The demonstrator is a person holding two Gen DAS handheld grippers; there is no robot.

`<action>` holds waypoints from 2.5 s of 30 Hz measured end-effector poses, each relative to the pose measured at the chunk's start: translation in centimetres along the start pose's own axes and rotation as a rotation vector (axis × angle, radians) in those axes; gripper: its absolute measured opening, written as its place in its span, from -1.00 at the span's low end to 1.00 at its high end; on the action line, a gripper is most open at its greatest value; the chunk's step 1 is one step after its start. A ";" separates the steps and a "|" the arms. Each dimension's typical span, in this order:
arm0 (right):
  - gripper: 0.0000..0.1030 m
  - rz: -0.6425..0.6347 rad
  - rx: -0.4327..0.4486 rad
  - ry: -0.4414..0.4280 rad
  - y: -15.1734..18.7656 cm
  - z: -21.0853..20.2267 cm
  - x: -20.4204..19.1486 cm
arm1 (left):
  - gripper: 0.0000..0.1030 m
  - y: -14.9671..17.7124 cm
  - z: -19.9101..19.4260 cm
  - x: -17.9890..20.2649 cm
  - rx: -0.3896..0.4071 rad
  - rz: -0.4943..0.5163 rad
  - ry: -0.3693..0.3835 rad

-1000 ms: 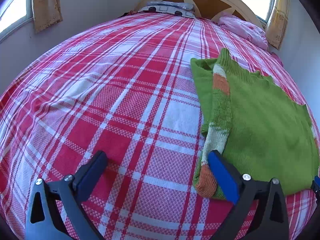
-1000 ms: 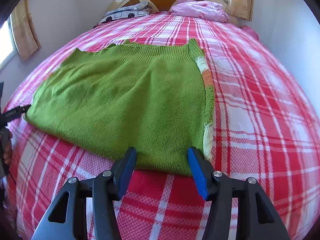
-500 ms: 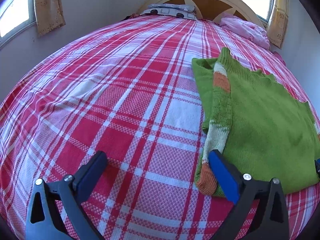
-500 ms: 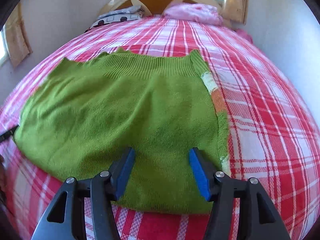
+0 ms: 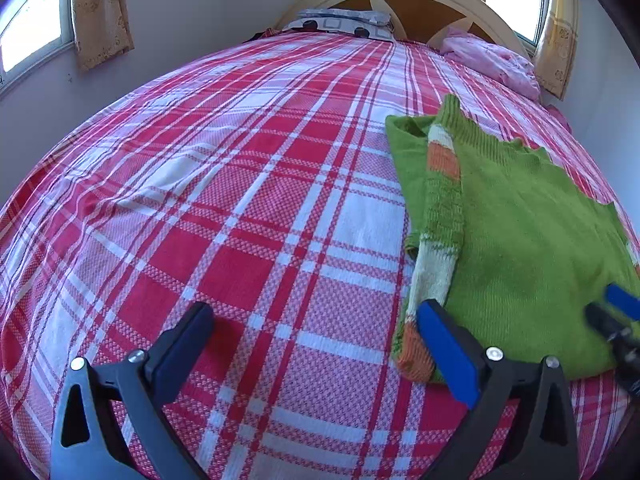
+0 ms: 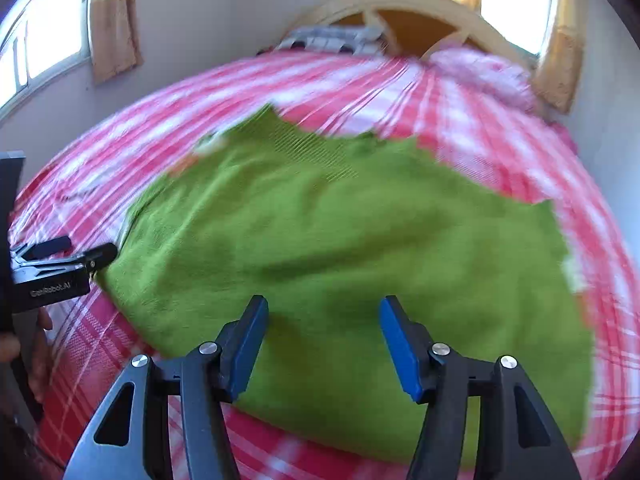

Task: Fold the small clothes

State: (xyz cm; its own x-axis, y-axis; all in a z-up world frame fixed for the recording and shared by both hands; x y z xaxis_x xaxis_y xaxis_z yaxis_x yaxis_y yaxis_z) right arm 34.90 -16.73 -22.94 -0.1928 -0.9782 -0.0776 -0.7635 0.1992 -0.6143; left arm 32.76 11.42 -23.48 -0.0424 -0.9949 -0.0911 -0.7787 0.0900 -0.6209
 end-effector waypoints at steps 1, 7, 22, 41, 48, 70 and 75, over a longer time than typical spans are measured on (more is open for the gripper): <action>0.15 -0.008 -0.006 0.011 0.4 0.5 -0.3 | 1.00 0.1 -0.1 0.0 0.002 -0.003 0.006; 0.15 -0.037 0.002 -0.004 1.9 -1.1 -0.8 | 1.00 0.9 -1.4 -1.1 0.036 -0.054 0.089; 0.07 -0.505 0.161 -0.039 3.4 -2.5 -14.0 | 1.00 -1.5 -2.8 -7.5 0.119 -0.050 0.128; -0.35 -0.556 0.187 0.048 3.4 0.8 -16.6 | 1.00 -10.8 5.4 -0.3 0.056 -0.054 0.632; -0.36 -0.563 0.193 0.062 3.4 1.0 -16.6 | 0.99 -12.3 6.5 2.6 0.048 -0.049 0.714; -0.36 -0.595 0.213 0.105 4.2 0.7 -17.6 | 0.16 -12.3 6.7 4.1 0.055 -0.012 0.791; -0.36 -0.600 0.221 0.115 4.3 0.6 -17.8 | -0.42 -12.5 6.2 4.5 0.088 0.029 0.806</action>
State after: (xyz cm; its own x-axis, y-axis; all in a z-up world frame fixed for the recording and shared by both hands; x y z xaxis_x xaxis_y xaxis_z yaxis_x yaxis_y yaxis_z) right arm 35.38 1.47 -24.67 0.1536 -0.9007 0.4064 -0.6163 -0.4088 -0.6731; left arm 46.20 6.07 -20.93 -0.5258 -0.7156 0.4599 -0.7199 0.0864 -0.6886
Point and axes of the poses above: each gripper's, at about its wrist camera, not at the fingertips, and z roughly the way its jaws point, x to its right, y to its underside, the point moved 6 cm from there along z, roughly the way its jaws point, and after that the axes turned 13 degrees about z, right-handed, at the moved point
